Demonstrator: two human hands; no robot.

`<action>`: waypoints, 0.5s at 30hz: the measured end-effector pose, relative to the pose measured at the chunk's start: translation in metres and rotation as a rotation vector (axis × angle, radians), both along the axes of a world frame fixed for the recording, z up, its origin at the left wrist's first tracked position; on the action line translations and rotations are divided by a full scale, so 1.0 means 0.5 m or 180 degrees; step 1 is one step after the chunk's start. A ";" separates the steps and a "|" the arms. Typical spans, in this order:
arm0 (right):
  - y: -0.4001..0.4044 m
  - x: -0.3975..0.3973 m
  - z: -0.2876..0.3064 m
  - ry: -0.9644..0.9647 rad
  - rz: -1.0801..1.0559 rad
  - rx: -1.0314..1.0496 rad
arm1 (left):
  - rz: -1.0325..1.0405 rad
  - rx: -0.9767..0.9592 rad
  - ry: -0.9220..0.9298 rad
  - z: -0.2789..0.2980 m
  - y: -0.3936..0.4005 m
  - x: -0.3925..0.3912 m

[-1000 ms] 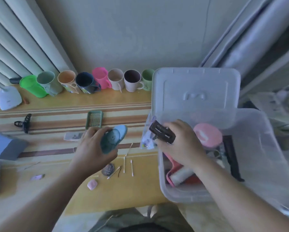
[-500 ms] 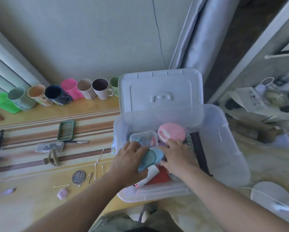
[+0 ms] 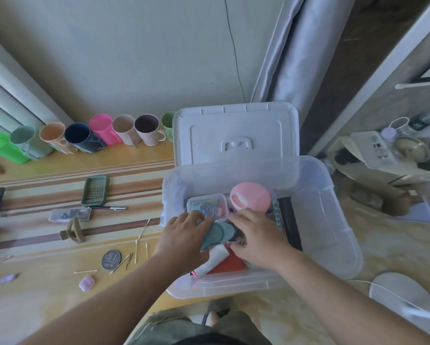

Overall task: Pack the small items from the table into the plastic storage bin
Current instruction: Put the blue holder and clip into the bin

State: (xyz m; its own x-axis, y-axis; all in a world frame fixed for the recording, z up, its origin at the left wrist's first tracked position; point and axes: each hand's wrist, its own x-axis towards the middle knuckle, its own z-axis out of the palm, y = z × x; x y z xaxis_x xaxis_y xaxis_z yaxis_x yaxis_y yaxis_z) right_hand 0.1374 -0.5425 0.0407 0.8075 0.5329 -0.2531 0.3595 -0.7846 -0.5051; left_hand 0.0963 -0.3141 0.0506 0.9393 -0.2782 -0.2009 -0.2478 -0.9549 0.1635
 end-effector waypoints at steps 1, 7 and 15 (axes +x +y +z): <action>0.009 -0.007 0.005 -0.0087 0.0079 0.0009 | -0.0020 -0.0027 -0.0011 0.000 -0.003 0.001; 0.062 -0.034 -0.005 -0.0265 0.0091 0.0198 | -0.0093 -0.0266 -0.0050 -0.004 -0.014 -0.011; 0.015 -0.020 0.001 -0.0465 0.0421 -0.0326 | -0.0162 -0.0813 0.0094 0.004 -0.053 -0.015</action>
